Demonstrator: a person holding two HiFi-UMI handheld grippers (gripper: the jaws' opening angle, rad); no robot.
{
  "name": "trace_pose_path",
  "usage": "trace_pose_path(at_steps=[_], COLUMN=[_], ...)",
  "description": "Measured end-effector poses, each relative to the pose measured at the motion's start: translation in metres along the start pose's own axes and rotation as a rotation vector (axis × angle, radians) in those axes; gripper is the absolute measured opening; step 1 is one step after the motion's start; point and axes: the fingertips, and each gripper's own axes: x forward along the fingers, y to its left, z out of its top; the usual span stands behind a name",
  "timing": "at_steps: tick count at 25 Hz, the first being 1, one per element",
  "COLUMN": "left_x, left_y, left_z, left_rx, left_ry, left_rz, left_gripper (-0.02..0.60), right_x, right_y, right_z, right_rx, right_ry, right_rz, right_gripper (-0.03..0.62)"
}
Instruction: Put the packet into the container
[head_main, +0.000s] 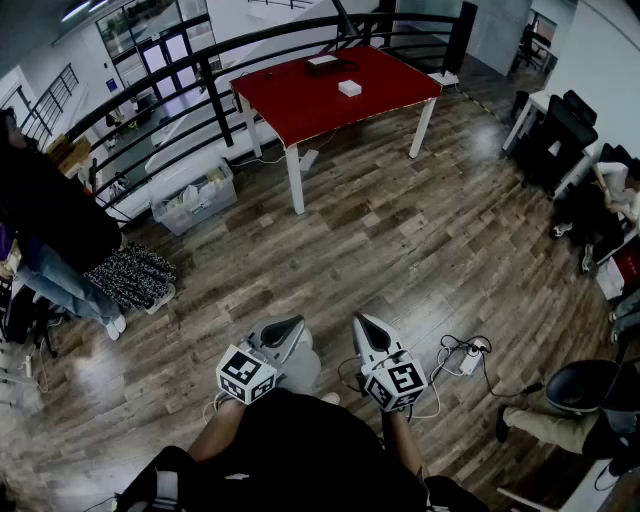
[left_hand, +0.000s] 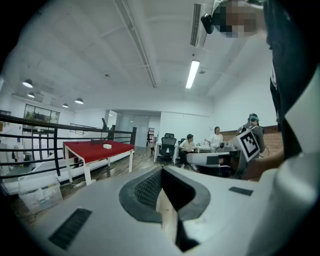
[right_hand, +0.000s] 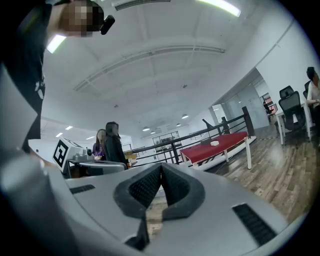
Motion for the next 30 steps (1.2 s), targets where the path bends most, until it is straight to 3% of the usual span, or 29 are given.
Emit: trace_pose_path(at_steps=[11,21,30], left_x=[0.077,0.167,0.205], left_y=[0.070,0.198,0.330], left_z=[0.016,0.059,0.081], left_rx=[-0.034,-0.047,-0.057], left_ry=[-0.007,0.007,-0.017], left_rz=[-0.005,-0.052,-0.030], left_gripper=[0.003,0.003,0.003], right_x=[0.074,0.215,0.341], right_y=[-0.069,-0.141,-0.172], right_z=[0.011,0.047,0.065], right_rx=[0.003,0.002,-0.025], right_ry=[0.031,0.042,0.046], right_rz=[-0.006,-0.035,-0.046], right_gripper=[0.020,0.020,0.020])
